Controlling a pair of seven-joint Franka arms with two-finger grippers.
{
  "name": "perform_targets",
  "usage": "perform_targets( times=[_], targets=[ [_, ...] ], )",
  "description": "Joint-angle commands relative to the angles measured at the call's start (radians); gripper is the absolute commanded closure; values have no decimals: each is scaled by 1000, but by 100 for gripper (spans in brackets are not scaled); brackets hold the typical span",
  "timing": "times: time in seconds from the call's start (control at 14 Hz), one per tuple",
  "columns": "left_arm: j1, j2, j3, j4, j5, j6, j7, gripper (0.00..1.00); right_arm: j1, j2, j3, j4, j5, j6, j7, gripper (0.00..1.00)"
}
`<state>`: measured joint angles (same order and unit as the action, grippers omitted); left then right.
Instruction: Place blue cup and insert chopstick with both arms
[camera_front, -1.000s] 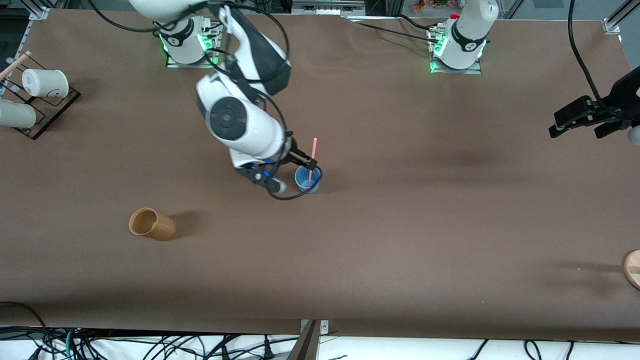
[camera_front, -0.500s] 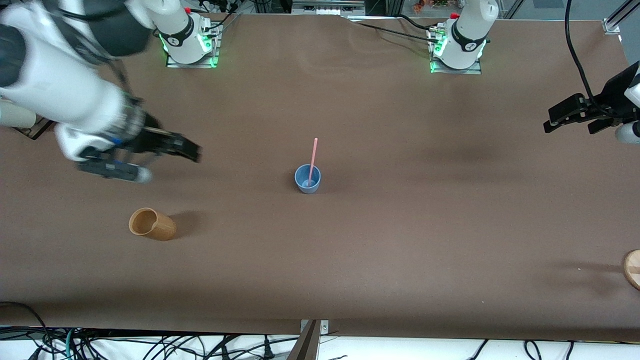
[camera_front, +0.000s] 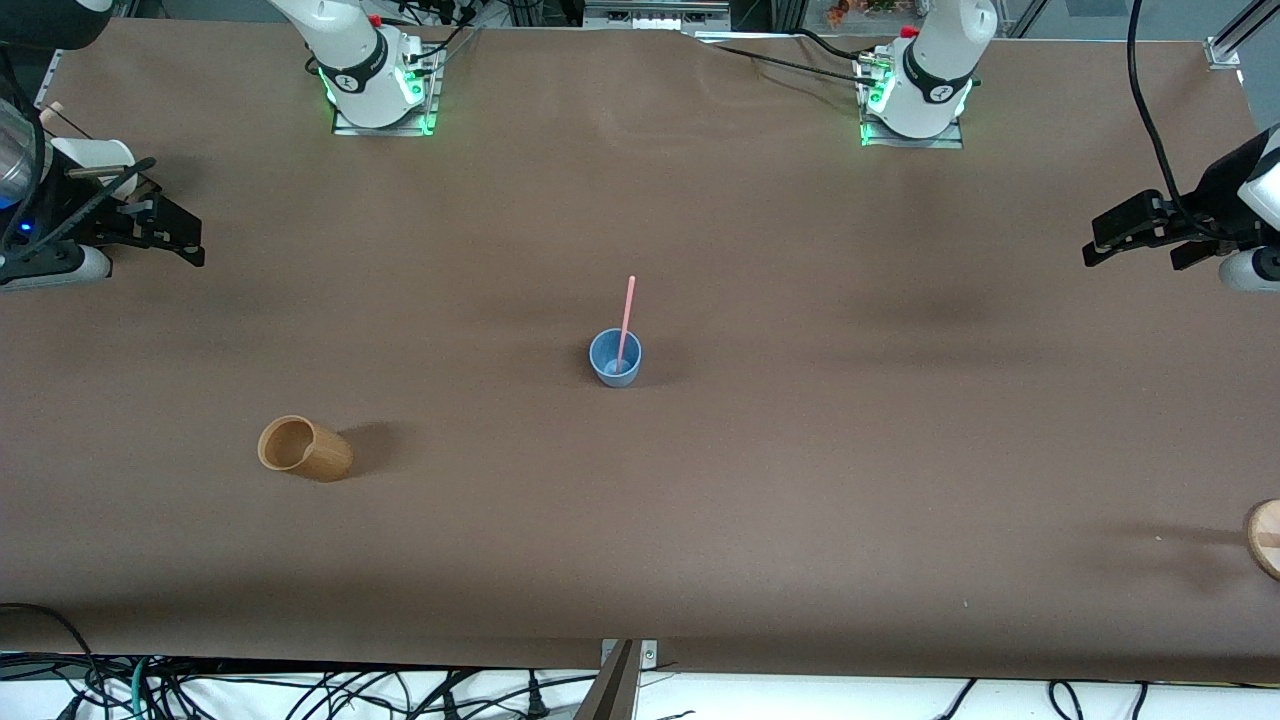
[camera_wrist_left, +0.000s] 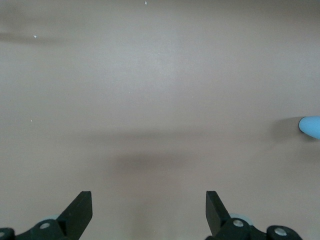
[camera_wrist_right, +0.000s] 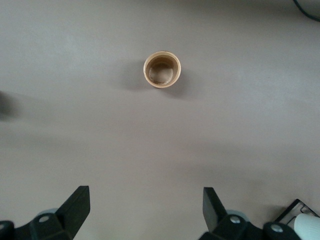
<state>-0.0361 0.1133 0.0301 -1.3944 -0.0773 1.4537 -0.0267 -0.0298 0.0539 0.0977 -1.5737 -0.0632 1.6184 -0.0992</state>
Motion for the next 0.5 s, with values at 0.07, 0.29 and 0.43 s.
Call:
perform_targets(
  times=[0.07,0.29,0.43],
  targets=[
    [2,-11,-4,-15,25,8,25,0,1,-13,-7,1,-18,-41,-19,0],
    [1,-9,-4,-15,22,8,25,0,1,-13,-9,4,-15,-55,-20,0],
    [2,-9,-4,-15,24,8,25,0,1,-16,-9,8,-13,-71,-17,0]
  ],
)
